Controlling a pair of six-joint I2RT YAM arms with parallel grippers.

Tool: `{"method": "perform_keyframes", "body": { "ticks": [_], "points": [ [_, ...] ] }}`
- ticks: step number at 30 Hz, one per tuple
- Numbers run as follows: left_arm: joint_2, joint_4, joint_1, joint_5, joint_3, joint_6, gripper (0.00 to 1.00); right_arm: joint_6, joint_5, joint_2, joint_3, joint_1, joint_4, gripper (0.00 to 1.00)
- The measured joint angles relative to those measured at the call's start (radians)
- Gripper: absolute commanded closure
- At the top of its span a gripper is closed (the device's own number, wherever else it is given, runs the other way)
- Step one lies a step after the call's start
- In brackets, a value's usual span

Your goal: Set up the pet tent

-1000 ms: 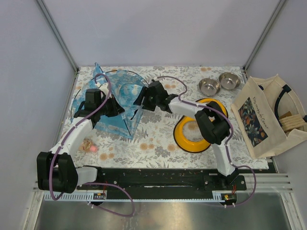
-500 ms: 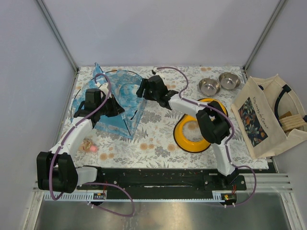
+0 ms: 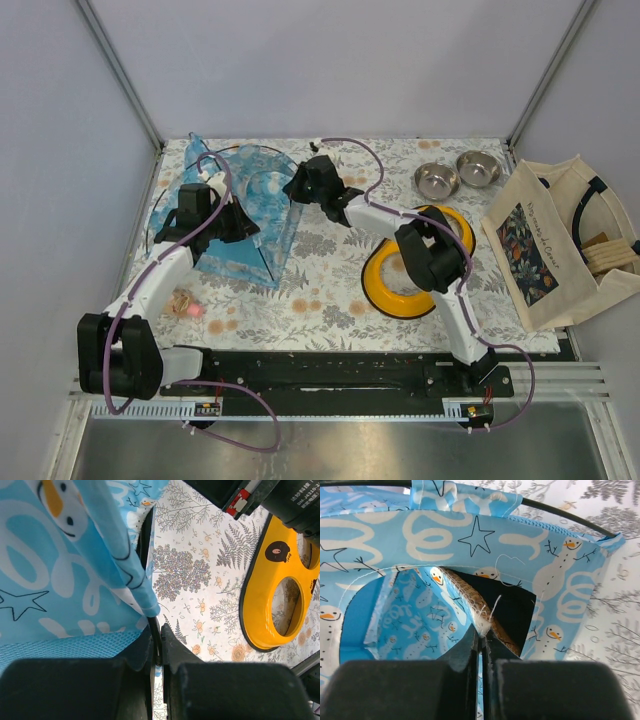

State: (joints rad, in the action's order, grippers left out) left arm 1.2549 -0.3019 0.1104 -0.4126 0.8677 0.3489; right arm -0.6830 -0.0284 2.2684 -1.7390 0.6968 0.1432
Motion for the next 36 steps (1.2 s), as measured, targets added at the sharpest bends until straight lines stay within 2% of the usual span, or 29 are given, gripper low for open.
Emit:
{"method": "perform_keyframes", "body": {
  "ticks": [8, 15, 16, 17, 21, 23, 32, 36],
  "points": [
    [0.021, 0.0, -0.005, -0.01, 0.016, -0.001, 1.0, -0.163, 0.079, 0.15, -0.135, 0.004, 0.074, 1.0],
    [0.023, 0.004, -0.008, -0.086, 0.017, -0.037, 1.0, -0.308, 0.093, 0.284, -0.304, 0.018, 0.01, 0.99],
    [0.023, 0.005, -0.006, -0.101, 0.017, -0.045, 1.0, -0.315, 0.09, 0.286, -0.31, 0.02, -0.002, 0.96],
    [0.023, 0.005, -0.004, -0.113, 0.017, -0.053, 1.0, -0.318, 0.084, 0.286, -0.31, 0.022, -0.014, 0.89],
    [0.023, 0.01, 0.014, -0.15, 0.017, -0.071, 1.0, -0.323, 0.034, 0.278, -0.286, 0.026, -0.02, 0.44],
    [0.023, 0.01, 0.02, -0.15, 0.017, -0.072, 1.0, -0.323, -0.002, 0.25, -0.233, 0.026, -0.02, 0.32],
    [0.023, -0.03, 0.035, -0.146, 0.016, -0.069, 1.0, -0.262, -0.076, -0.043, 0.151, 0.016, 0.016, 0.16],
    [0.022, -0.025, 0.036, -0.166, 0.014, -0.073, 1.0, -0.21, -0.118, -0.209, 0.277, 0.012, -0.05, 0.13]
  ]
}}
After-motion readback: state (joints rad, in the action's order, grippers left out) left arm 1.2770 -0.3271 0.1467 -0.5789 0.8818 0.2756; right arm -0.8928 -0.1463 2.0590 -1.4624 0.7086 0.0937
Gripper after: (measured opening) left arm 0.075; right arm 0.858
